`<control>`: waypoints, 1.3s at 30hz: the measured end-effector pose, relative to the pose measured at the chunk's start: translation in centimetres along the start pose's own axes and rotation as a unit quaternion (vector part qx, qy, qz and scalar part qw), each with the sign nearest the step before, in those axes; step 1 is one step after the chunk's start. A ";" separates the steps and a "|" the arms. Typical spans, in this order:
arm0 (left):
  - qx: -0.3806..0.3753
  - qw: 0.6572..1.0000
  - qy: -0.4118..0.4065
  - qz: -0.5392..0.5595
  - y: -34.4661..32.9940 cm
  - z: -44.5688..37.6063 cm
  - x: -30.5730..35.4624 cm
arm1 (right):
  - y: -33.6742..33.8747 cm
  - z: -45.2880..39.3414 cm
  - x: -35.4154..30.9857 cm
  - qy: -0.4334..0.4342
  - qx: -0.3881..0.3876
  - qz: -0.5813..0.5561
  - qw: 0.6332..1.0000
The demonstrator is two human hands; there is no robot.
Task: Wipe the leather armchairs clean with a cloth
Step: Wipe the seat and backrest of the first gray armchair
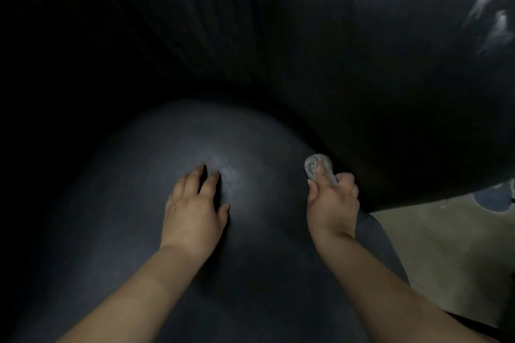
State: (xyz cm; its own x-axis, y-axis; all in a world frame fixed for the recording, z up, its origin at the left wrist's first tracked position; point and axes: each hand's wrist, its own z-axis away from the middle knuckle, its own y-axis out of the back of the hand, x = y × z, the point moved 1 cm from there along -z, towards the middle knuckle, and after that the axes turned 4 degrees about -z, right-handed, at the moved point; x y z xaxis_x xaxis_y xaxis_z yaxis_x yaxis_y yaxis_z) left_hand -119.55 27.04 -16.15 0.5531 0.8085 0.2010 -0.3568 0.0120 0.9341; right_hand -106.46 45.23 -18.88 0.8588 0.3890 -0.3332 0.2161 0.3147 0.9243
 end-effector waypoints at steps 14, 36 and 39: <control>-0.128 0.852 0.047 0.505 11.8 3.5 6.2 | 9.5 7.2 -6.7 0.047 -0.103 -0.339 0.934; 0.247 0.836 -0.020 0.489 20.1 0.9 21.0 | 31.4 -3.5 -6.4 0.291 0.077 -0.183 0.936; 0.242 0.851 -0.055 0.463 18.2 0.7 24.3 | 31.6 -5.9 -5.0 0.266 -0.004 -0.132 0.955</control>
State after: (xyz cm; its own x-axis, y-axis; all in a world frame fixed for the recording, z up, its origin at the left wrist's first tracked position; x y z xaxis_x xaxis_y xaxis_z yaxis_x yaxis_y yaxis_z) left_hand -112.07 46.50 5.95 0.2799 0.2790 0.9186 -0.3411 -0.8655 0.3668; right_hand -106.63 58.35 10.90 0.4174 0.6787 -0.6043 0.3876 0.4686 0.7939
